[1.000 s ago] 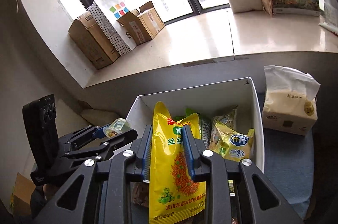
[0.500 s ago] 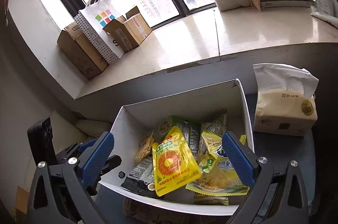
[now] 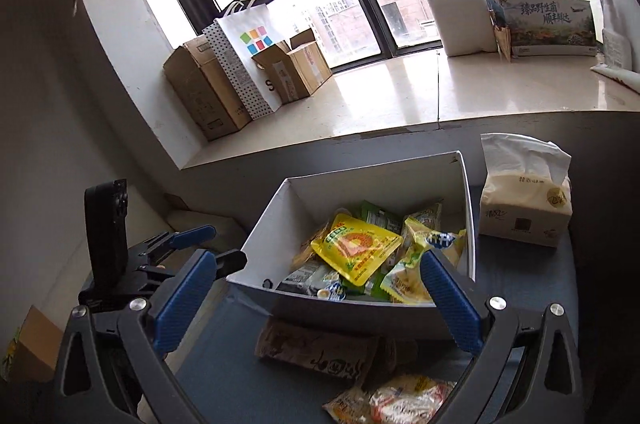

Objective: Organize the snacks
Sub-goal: 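Lower the yellow bag into the white box and open the right tool, then grasp the round flatbread cracker pack on the table with the right tool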

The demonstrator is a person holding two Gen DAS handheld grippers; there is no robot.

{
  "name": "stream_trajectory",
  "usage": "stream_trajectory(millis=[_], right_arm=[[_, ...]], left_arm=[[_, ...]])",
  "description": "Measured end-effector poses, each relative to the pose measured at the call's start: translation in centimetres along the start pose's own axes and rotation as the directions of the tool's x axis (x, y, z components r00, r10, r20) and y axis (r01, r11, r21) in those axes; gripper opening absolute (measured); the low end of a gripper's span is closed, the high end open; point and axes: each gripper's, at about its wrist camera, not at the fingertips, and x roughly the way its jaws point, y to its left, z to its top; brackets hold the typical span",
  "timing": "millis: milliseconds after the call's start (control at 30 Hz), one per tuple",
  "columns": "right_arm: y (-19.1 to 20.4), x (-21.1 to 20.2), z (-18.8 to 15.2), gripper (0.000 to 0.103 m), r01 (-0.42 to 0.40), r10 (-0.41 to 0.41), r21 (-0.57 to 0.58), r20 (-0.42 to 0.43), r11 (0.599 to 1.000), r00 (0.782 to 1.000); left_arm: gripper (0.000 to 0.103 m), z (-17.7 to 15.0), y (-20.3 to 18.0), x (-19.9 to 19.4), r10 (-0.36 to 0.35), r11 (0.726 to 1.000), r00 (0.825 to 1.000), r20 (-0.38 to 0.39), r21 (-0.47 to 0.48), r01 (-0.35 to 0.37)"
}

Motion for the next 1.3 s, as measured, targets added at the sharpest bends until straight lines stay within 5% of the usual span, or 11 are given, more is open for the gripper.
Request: stream_trajectory(millis=[233,567,900,1067,1267,1300], right_arm=[[-0.9,-4.7,-6.6,0.103,0.096,-0.096,0.024,-0.009,0.995,0.995],[-4.6,-5.2,-16.5,0.103,0.181,-0.157,0.200,-0.132,0.963,0.979],[-6.3,1.5,-15.6,0.103,0.259,-0.212,0.198,-0.230,0.945,0.950],[-6.3,5.4,-14.6,0.103,0.331,-0.278,0.157,-0.286,0.930,0.917],[-5.6,9.0,-14.4,0.103,0.438,-0.393,0.059,-0.348,0.897,0.851],[-5.5,8.9,-14.4,0.103,0.442,-0.402,0.055,-0.329,0.895,0.854]], left_arm=[[0.103,-5.4,-3.0,-6.2,-0.058,0.998,0.995,0.078,0.026,0.056],[0.103,-14.0,-4.6,-8.3,-0.076,0.997,0.997,0.001,-0.003,0.076],[0.103,-14.3,-3.7,-8.7,-0.087,0.995,0.996,0.007,-0.041,0.087],[0.103,-14.6,-4.0,-8.5,-0.060,0.998,0.998,-0.001,-0.011,0.060],[0.103,-15.2,-3.7,-8.4,-0.052,0.999,0.999,-0.007,-0.016,0.052],[0.103,-15.3,-3.6,-8.4,-0.049,0.999,0.999,-0.007,-0.020,0.049]])
